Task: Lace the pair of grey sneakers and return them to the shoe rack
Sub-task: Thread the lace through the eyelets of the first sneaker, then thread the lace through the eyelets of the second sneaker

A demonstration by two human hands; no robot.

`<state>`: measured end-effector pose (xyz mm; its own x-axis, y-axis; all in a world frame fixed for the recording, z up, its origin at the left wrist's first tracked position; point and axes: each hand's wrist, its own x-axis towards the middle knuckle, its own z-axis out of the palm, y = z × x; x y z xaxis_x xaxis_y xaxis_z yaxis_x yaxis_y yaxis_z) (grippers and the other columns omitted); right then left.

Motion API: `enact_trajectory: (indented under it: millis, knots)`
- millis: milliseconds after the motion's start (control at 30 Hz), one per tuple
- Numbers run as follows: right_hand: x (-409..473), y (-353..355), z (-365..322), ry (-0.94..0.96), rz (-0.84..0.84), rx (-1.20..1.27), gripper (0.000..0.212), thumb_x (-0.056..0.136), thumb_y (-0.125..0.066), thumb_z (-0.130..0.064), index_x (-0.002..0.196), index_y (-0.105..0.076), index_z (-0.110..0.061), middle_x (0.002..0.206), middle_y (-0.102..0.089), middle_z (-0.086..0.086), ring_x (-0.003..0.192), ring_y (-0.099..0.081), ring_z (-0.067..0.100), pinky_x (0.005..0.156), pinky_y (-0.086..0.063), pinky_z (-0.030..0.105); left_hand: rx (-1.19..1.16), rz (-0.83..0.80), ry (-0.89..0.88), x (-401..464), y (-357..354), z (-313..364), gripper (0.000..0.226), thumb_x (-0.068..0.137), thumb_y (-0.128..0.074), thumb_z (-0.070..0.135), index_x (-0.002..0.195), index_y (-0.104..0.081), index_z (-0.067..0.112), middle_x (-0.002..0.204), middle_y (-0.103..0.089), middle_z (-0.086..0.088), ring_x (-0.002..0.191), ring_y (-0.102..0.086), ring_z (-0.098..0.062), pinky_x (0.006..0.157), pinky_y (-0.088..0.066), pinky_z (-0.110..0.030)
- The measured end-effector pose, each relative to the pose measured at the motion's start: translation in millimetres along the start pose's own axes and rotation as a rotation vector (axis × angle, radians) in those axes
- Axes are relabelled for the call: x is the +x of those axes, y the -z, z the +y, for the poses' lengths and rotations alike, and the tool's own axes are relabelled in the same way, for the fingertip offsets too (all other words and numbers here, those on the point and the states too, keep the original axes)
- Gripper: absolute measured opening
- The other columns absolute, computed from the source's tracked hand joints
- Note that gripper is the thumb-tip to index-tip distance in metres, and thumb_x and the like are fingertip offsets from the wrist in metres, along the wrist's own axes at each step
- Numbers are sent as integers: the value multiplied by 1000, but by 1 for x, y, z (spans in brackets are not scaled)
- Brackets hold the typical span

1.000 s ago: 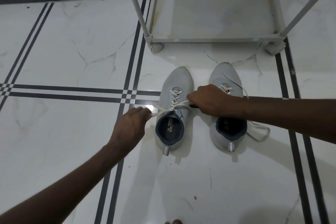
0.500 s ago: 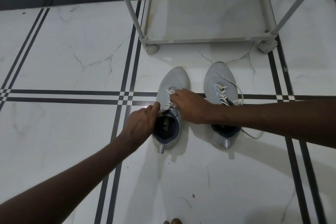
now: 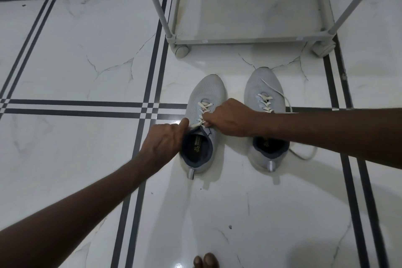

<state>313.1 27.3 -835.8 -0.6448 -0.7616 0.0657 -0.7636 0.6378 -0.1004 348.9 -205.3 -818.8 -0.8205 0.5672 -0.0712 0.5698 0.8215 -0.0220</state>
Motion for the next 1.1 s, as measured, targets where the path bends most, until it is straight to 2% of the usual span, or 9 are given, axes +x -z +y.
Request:
enact_trajectory:
  millis: [100, 200, 400, 533, 633, 767, 967, 1033, 1100]
  knots:
    - [5, 3, 6, 58, 22, -24, 26, 86, -40, -30, 74, -61, -20, 53, -62, 2, 42, -56, 24, 47, -20, 23, 6, 0, -21, 1, -3, -11, 30, 90, -25, 25, 87, -51, 12, 44, -54, -3, 32, -30, -26, 39, -23, -23]
    - [7, 0, 8, 60, 16, -58, 28, 88, -42, -32, 74, -63, -19, 51, -61, 2, 38, -54, 24, 45, -21, 22, 18, -7, -20, 0, -5, -18, 18, 91, -37, 25, 86, -50, 14, 45, -55, -3, 33, -44, -30, 39, -30, -26]
    - [5, 1, 6, 11, -41, 68, 20, 91, -48, -30, 84, -65, -21, 69, -69, 3, 57, -63, 27, 51, -25, 27, -66, 3, 26, -2, -9, -18, 37, 85, -22, 34, 88, -54, 15, 52, -61, -9, 42, -53, -36, 42, -31, -28]
    - [1, 7, 3, -71, -121, 76, 40, 94, -28, -37, 94, -60, -14, 82, -69, 10, 70, -63, 32, 55, -27, 31, -120, -61, 51, 1, -5, -17, 54, 89, -11, 47, 90, -55, 17, 66, -66, -8, 55, -60, -34, 48, -42, -33]
    - [-4, 26, 18, -180, -144, 77, 37, 97, -41, -45, 106, -51, -11, 95, -65, 14, 84, -62, 34, 63, -37, 36, -221, -49, 148, 10, 3, -26, 53, 94, -24, 63, 90, -57, 22, 87, -67, -2, 76, -65, -25, 58, -47, -34]
    - [-40, 62, 58, -356, -57, 148, 32, 93, -49, -41, 103, -55, -12, 93, -64, 10, 86, -57, 29, 74, -45, 39, -192, 54, 96, 46, 21, -5, 46, 96, -40, 56, 107, -63, 18, 103, -67, -7, 93, -65, -28, 70, -50, -37]
    - [-121, 65, 67, -651, -69, 323, 19, 90, -54, -37, 88, -59, -18, 75, -67, 0, 70, -62, 24, 65, -48, 35, -283, 62, -237, 109, 36, 62, 23, 89, -64, 27, 105, -69, 11, 103, -69, -9, 93, -64, -29, 71, -55, -37]
    - [-145, 51, 58, -745, -79, 443, 11, 87, -62, -22, 98, -59, -21, 79, -70, -2, 72, -64, 19, 68, -50, 33, -356, -18, -330, 120, 36, 84, 39, 86, -68, 27, 122, -64, 13, 122, -65, -9, 108, -61, -29, 85, -53, -38]
    - [-162, 39, 49, -757, -107, 563, 30, 83, -59, -5, 109, -56, -21, 87, -69, -3, 77, -63, 13, 70, -51, 29, -445, -209, -331, 127, 32, 106, 59, 87, -67, 30, 140, -48, 13, 142, -53, -10, 127, -50, -29, 101, -43, -38]
